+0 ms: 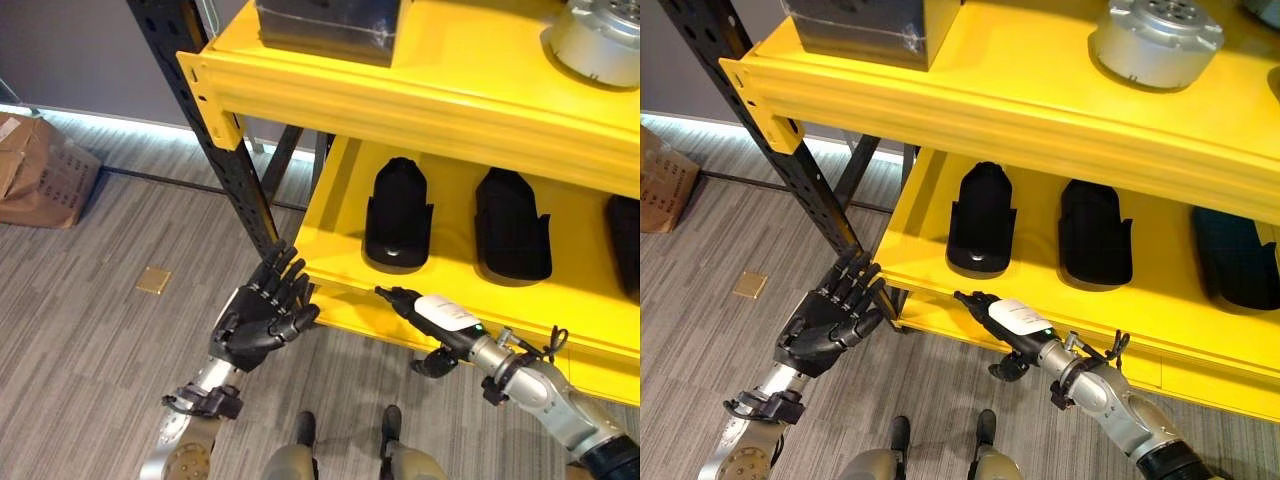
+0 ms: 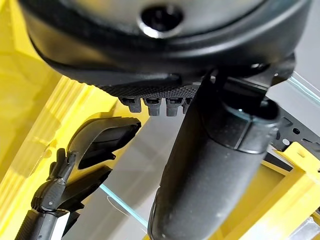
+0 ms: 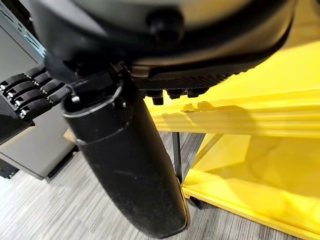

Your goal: Move parts from the plastic box to the shelf.

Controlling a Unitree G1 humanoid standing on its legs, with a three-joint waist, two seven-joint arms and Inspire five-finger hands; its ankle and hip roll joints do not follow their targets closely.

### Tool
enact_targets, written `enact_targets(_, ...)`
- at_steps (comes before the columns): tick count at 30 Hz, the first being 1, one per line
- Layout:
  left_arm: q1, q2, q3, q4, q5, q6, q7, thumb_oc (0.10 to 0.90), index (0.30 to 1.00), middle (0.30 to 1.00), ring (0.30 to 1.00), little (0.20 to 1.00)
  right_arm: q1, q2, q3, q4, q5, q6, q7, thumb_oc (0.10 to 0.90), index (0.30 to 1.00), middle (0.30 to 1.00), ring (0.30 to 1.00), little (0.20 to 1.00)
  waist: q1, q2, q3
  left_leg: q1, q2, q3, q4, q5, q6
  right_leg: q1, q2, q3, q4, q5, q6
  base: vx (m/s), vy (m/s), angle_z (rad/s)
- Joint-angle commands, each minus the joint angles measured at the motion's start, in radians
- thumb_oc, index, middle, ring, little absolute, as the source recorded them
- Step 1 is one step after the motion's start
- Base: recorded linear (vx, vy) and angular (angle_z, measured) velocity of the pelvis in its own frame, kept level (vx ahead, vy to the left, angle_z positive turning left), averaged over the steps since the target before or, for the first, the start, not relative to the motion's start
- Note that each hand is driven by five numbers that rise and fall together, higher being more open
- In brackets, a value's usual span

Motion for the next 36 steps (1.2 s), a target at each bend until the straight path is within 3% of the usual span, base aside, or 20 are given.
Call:
enact_targets(1, -0.051, 0.031, 0.003, -0.111, -0.002, -0.073, -0.078, 0.9, 1.0, 1.0, 1.0, 1.0, -0.092, -0.032, 0.022, -0.089, -0.034, -0.048, -0.067, 0.9, 1.0, 1.0, 1.0, 1.0, 0.015, -0.016, -0.054, -0.07, 0.038, -0.015, 0.087, -0.018, 0.001, 0.012, -0.059, 0.018, 0.167, -0.134, 0.053, 0.0, 0.0, 0.0)
enact_targets(7, -0.054, 0.037, -0.003, -0.104, -0.02, -0.068, -0.084, 0.9, 1.0, 1.0, 1.0, 1.0, -0.149, -0.031, 0.048, -0.039, -0.089, -0.051, -0.119, 0.9, 1.0, 1.0, 1.0, 1.0, 0.027, -0.012, -0.048, -0.074, 0.036, -0.022, 0.092, -0.019, 0.003, 0.015, -0.061, 0.012, 0.17, -0.137, 0.052, 0.0, 0.0, 0.0)
enact_targets(19, -0.055, 0.038, 0.002, -0.103, -0.018, -0.049, -0.103, 0.9, 1.0, 1.0, 1.0, 1.0, -0.236, -0.025, 0.064, 0.042, -0.141, 0.017, -0.16, 0.9, 1.0, 1.0, 1.0, 1.0, 0.048, -0.002, -0.04, -0.085, 0.031, -0.037, 0.104, -0.019, 0.003, 0.015, -0.065, -0.001, 0.183, -0.144, 0.047, 0.01, 0.0, 0.04)
enact_targets(32, -0.057, 0.035, 0.008, -0.081, -0.02, -0.05, -0.132, 0.9, 1.0, 1.0, 1.0, 1.0, -0.272, -0.016, 0.094, 0.102, -0.13, 0.064, -0.085, 0.9, 1.0, 1.0, 1.0, 1.0, 0.06, 0.004, -0.023, -0.096, 0.027, -0.044, 0.11, -0.015, 0.002, 0.008, -0.068, -0.009, 0.195, -0.147, 0.045, 0.01, 0.0, 0.01)
enact_targets(36, -0.063, 0.035, 0.008, -0.075, -0.012, -0.046, -0.141, 0.9, 1.0, 1.0, 1.0, 1.0, -0.29, -0.005, 0.12, 0.178, -0.138, 0.087, -0.112, 0.9, 1.0, 1.0, 1.0, 1.0, 0.069, 0.003, -0.018, -0.102, 0.027, -0.048, 0.114, -0.013, 0.002, 0.007, -0.069, -0.014, 0.197, -0.146, 0.043, 0.0, 0.0, 0.0)
